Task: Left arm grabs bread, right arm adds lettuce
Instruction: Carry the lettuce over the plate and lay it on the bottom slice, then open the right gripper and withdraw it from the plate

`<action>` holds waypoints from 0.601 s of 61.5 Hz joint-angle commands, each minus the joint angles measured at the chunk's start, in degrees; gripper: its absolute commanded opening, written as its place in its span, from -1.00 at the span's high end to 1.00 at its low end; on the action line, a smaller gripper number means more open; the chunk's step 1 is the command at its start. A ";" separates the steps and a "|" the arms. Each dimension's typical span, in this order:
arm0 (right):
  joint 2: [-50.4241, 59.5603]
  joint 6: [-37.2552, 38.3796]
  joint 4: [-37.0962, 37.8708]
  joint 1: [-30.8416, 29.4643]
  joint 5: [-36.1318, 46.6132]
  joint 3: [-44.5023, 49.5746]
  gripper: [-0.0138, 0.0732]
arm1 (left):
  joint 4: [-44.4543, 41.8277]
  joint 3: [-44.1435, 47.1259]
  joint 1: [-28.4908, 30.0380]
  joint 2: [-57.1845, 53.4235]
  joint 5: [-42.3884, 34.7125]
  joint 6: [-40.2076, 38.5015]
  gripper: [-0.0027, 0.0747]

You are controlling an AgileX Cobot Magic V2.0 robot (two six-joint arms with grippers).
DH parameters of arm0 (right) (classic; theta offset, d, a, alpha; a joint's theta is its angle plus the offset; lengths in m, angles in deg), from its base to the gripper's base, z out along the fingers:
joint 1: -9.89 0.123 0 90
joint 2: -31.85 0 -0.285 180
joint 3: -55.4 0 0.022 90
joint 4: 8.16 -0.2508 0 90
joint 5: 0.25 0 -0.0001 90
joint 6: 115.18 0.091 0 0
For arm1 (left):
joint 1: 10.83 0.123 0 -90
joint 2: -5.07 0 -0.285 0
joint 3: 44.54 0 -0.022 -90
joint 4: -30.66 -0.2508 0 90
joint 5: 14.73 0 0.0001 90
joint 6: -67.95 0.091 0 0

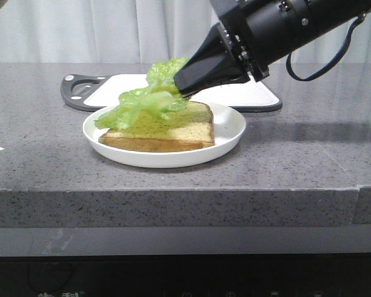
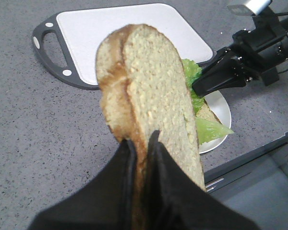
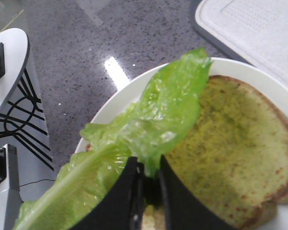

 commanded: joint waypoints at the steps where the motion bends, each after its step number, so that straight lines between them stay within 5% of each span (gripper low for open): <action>1: 3.11 -0.59 -1.19 0.05 0.46 -1.21 0.46 | 0.84 -1.46 -0.43 -0.02 -4.51 -0.63 0.98; 12: 6.09 4.55 8.19 -1.01 4.00 -1.30 -0.13 | 0.96 -1.46 -0.43 -0.02 -4.51 -0.63 0.98; 37: 21.91 32.41 31.44 -2.29 4.56 -1.30 -0.13 | 14.67 -1.46 -0.54 11.33 -10.36 0.13 0.98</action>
